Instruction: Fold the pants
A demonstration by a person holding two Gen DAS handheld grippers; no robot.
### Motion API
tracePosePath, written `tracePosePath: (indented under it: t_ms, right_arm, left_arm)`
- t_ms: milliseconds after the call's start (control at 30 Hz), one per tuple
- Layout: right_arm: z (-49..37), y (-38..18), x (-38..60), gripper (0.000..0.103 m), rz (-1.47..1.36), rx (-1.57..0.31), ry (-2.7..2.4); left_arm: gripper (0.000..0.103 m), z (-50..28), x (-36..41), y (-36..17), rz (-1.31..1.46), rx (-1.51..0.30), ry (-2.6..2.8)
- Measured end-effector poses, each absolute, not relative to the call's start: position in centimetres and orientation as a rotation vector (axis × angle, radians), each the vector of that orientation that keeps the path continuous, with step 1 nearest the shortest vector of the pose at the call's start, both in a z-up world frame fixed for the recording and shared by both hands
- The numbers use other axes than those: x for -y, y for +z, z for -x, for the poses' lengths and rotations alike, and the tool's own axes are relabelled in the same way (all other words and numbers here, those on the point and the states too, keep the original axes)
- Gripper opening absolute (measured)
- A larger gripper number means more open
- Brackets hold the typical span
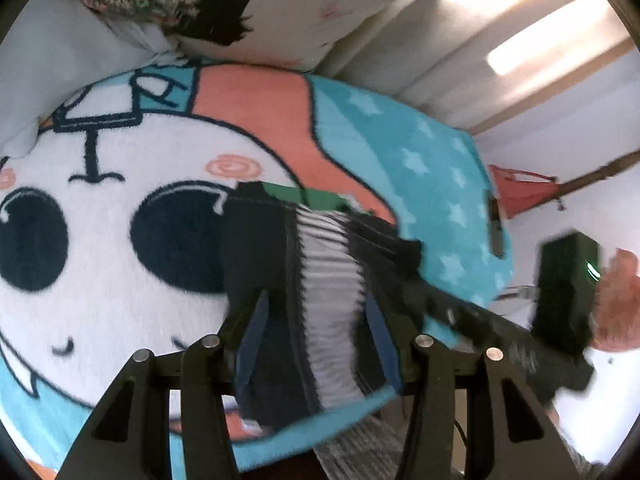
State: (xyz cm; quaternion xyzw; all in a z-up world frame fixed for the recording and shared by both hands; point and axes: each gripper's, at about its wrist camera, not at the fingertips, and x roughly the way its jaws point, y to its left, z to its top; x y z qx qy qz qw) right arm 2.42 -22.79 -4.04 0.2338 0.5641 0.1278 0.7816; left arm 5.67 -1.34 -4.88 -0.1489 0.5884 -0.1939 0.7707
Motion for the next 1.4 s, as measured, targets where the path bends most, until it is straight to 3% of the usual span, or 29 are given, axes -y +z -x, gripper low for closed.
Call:
tracePosePath:
  t_ms: [67, 133, 333, 800, 1400]
  right_arm:
    - [-2.6, -4.5, 21.8, 0.055, -0.440, -1.230, 0.284]
    - [-2.9, -5.1, 20.9, 0.055, -0.379, -1.242, 0.286]
    - [-3.9, -6.3, 19.4, 0.057, -0.299, -1.257, 0.304]
    - [-2.3, -3.6, 22.3, 0.064, -0.458, -1.178, 0.169]
    - [0.1, -2.9, 20.5, 0.067, -0.382, -1.168, 0.125]
  left_arm:
    - [0.050, -6.9, 1.5, -6.9, 0.262, -1.307, -0.332]
    - [0.058, -7.4, 1.3, -8.5, 0.260, -1.340, -0.292]
    - [0.058, -8.0, 0.1, -8.9, 0.320, -1.328, -0.296]
    - [0.058, -2.3, -2.3, 1.1, 0.100, -0.999, -0.180]
    - [0.059, -0.6, -0.3, 0.8, -0.015, -1.032, -0.208]
